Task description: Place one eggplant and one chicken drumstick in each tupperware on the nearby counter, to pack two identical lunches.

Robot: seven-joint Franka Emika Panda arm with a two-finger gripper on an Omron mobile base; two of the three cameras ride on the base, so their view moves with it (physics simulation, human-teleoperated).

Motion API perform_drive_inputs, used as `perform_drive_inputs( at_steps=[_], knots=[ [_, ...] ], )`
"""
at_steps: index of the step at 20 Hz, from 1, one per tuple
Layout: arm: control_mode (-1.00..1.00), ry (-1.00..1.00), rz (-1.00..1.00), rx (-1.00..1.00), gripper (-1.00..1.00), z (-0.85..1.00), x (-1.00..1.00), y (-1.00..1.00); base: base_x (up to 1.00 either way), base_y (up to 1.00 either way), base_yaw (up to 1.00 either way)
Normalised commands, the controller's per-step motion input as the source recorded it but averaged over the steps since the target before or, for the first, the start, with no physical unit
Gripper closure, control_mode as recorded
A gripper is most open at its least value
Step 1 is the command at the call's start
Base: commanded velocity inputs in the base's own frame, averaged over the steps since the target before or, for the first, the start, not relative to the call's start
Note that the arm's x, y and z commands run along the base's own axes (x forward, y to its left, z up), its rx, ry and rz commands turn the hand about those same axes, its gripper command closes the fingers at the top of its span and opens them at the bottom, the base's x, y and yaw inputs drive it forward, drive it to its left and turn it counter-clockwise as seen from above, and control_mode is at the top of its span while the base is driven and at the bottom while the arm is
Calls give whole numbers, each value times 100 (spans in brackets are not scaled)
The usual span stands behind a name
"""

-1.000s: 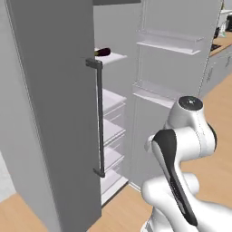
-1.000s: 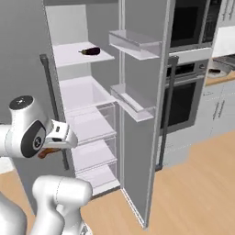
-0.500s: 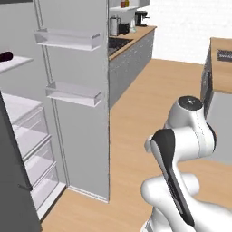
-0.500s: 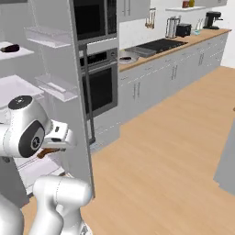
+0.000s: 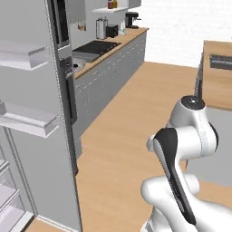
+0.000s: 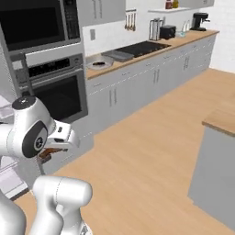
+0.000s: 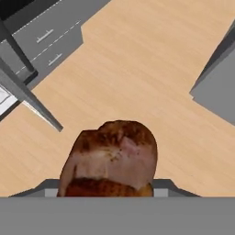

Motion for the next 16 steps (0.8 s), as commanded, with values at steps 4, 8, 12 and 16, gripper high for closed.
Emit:
perform_drive_inputs(
  at_steps=[4, 8, 12, 16],
  knots=[
    [100, 0, 0, 0, 100, 0, 0, 0, 100, -34, 36],
    [100, 0, 0, 0, 100, 0, 0, 0, 100, -75, 16],
    [100, 0, 0, 0, 100, 0, 0, 0, 100, -86, -1],
    [100, 0, 0, 0, 100, 0, 0, 0, 100, -26, 0]
  ],
)
